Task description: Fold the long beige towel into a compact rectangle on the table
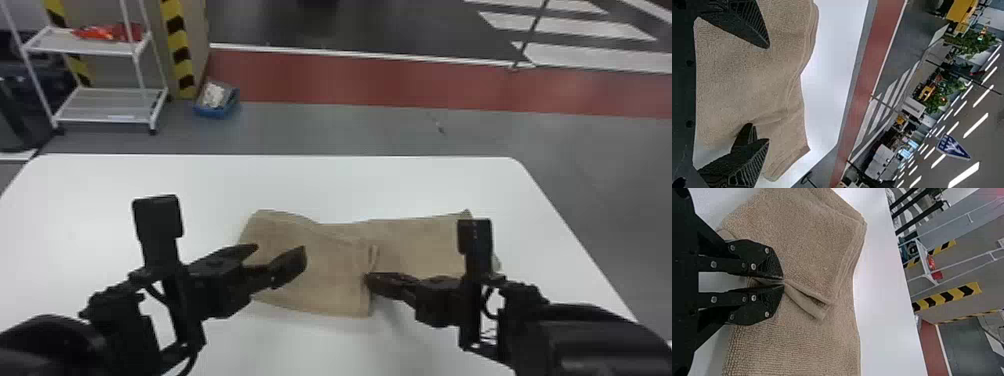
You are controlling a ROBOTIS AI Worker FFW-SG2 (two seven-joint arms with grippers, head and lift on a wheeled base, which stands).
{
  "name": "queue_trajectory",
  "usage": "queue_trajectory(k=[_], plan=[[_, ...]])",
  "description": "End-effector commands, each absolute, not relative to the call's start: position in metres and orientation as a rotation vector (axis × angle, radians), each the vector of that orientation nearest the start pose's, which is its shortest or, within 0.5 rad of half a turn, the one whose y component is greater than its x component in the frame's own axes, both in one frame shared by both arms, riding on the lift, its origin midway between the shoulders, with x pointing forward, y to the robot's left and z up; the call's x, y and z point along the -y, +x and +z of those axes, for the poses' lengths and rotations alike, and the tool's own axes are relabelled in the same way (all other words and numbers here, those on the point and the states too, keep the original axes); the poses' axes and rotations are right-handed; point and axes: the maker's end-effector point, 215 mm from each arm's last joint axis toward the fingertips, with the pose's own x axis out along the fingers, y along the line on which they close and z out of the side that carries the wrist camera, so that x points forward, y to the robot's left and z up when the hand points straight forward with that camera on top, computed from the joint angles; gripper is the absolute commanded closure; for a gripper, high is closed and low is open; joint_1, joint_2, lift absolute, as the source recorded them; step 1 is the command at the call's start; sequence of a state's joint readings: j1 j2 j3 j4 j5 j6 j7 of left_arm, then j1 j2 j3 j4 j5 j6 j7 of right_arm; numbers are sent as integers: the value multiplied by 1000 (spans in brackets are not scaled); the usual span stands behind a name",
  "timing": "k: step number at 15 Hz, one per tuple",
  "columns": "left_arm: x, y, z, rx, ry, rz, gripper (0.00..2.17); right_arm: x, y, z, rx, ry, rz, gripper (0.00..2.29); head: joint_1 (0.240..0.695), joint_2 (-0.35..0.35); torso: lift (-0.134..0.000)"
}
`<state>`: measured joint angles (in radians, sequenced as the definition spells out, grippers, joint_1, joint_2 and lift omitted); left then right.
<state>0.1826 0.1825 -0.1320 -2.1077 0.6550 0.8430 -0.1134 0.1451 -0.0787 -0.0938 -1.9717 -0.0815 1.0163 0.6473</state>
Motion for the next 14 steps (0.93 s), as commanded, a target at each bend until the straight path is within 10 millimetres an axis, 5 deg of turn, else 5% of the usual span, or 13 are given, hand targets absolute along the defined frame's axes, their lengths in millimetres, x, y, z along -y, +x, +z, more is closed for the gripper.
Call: queue_trajectory(k=[1,10,14], plan=[[-52,452,-368,-531,-394,-589,33,159,448,-453,-704,250,553,1001,695,-135,-124],[-76,457,-371,-527,-404,-545,33,151,456,-371,-536,216,590,1001,695,-100,-124],[-80,461,-373,-525,-413,-529,33,183,485,-319,-522,293,576,1001,695,-97,-124]])
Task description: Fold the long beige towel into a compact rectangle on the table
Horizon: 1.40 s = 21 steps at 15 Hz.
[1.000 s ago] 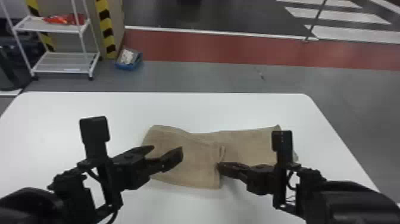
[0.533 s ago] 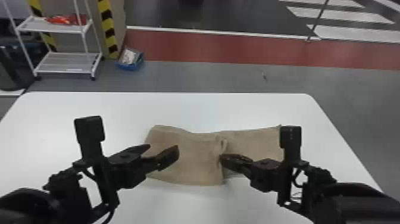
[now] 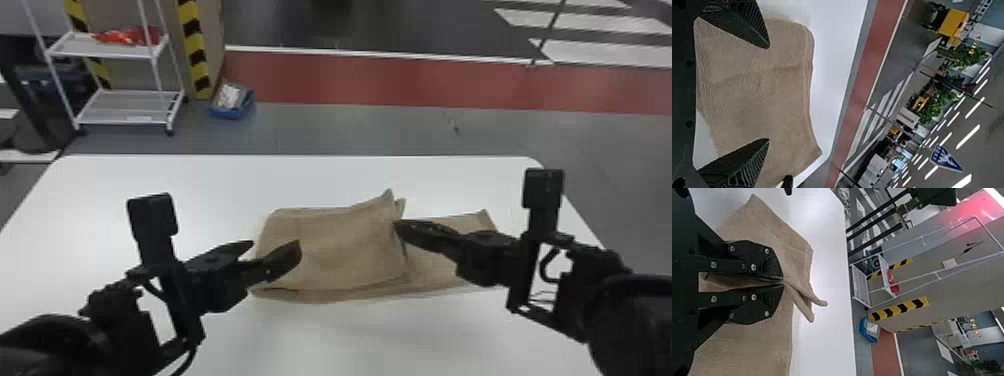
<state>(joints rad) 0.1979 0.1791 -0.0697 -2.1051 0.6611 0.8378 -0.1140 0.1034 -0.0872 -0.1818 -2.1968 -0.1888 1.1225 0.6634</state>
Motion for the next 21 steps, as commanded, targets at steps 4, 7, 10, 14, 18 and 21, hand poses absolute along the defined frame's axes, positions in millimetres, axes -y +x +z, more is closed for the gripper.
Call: queue_trajectory(k=[4,7,10,14,18,21], plan=[[-86,462,-379,-532,-410,-515,33,194,486,-305,-569,332,578,1001,695,-126,-124],[-87,463,-379,-530,-407,-509,33,217,481,-288,-539,354,561,1001,695,-129,-124],[-84,464,-378,-531,-398,-511,33,256,476,-276,-514,384,522,1001,695,-153,-124],[-81,464,-378,-530,-392,-513,33,319,465,-264,-480,422,456,1001,695,-222,-124],[-74,461,-379,-536,-379,-521,33,373,472,-289,-468,497,423,1001,695,-303,-124],[-66,458,-383,-546,-360,-522,33,365,475,-289,-451,520,466,1001,695,-341,-124]])
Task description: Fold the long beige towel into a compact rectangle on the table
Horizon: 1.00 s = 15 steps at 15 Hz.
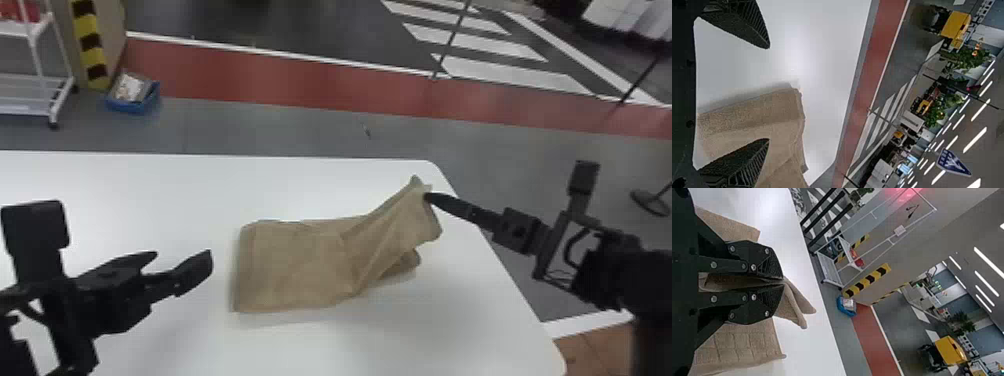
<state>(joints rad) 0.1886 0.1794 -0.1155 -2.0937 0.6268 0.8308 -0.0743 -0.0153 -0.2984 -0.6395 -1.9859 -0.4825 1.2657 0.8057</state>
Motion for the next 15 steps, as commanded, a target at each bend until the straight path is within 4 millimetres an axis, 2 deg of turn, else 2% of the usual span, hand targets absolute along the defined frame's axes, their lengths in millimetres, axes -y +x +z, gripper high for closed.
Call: queue_trajectory(k=[1,4,5,7,8,11,12,14,15], plan=[[-65,457,-383,-545,-354,-524,33,355,475,-275,-418,521,494,1001,695,-342,-124],[-72,459,-386,-545,-355,-507,33,317,474,-238,-353,475,556,1001,695,-334,-124],[-83,468,-383,-516,-356,-465,29,299,473,-228,-334,472,581,1001,695,-324,-124],[-110,492,-376,-437,-336,-372,33,263,472,-221,-322,478,628,1001,695,-294,-124],[-129,504,-371,-393,-314,-316,33,244,472,-218,-312,476,652,1001,695,-238,-124],[-190,533,-347,-243,-301,-171,39,186,477,-200,-254,540,745,1001,695,-131,-124],[-205,536,-342,-215,-303,-132,39,171,479,-195,-238,548,773,1001,695,-57,-124],[-236,544,-325,-122,-303,-64,39,149,484,-187,-220,523,822,1001,690,10,-124],[-247,546,-323,-101,-299,-45,39,138,483,-185,-218,527,858,1001,671,58,-124]])
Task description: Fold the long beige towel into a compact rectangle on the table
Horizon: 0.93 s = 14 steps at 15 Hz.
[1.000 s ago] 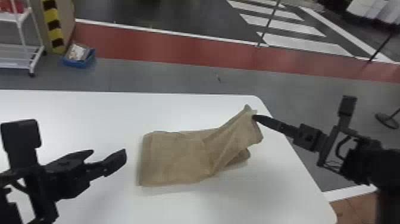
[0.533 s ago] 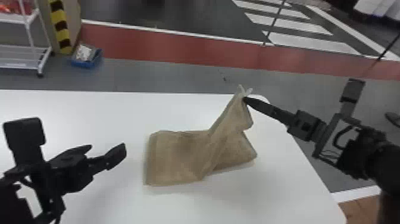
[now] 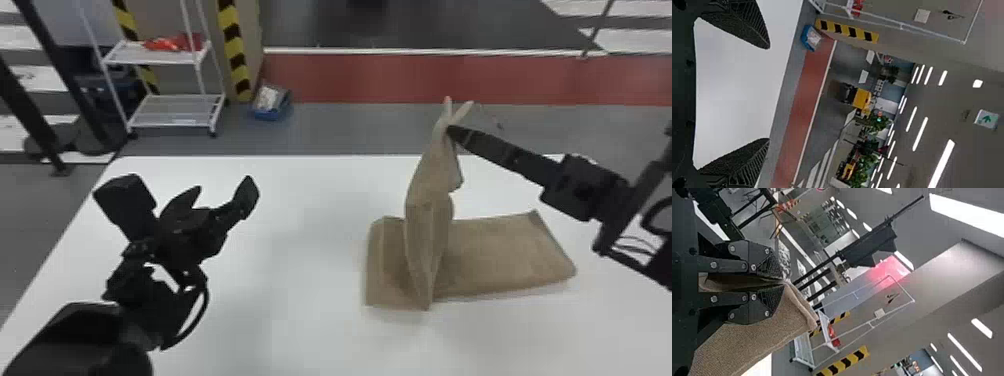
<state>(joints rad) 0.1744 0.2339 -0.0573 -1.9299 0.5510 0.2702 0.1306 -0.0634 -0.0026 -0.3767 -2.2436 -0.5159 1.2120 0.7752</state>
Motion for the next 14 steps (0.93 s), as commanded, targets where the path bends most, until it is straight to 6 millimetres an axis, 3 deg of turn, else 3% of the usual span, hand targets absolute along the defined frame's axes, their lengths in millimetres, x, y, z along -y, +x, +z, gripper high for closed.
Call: queue_trajectory(k=[1,4,8,10,12,14], plan=[[-257,550,-319,-74,-289,-28,39,125,482,-184,-219,528,887,1001,671,58,-124],[-281,561,-319,-32,-264,22,39,90,482,-181,-222,526,967,1001,646,141,-124],[-279,564,-325,-40,-261,15,39,49,492,-162,-175,533,1080,1001,625,210,-124],[-276,564,-325,-41,-261,8,39,18,495,-144,-116,560,1153,1001,617,226,-124],[-276,562,-329,-47,-260,4,39,2,497,-127,-53,614,1193,1001,603,248,-124],[-275,561,-334,-55,-262,2,39,-3,494,-123,-49,619,1213,1001,588,272,-124]])
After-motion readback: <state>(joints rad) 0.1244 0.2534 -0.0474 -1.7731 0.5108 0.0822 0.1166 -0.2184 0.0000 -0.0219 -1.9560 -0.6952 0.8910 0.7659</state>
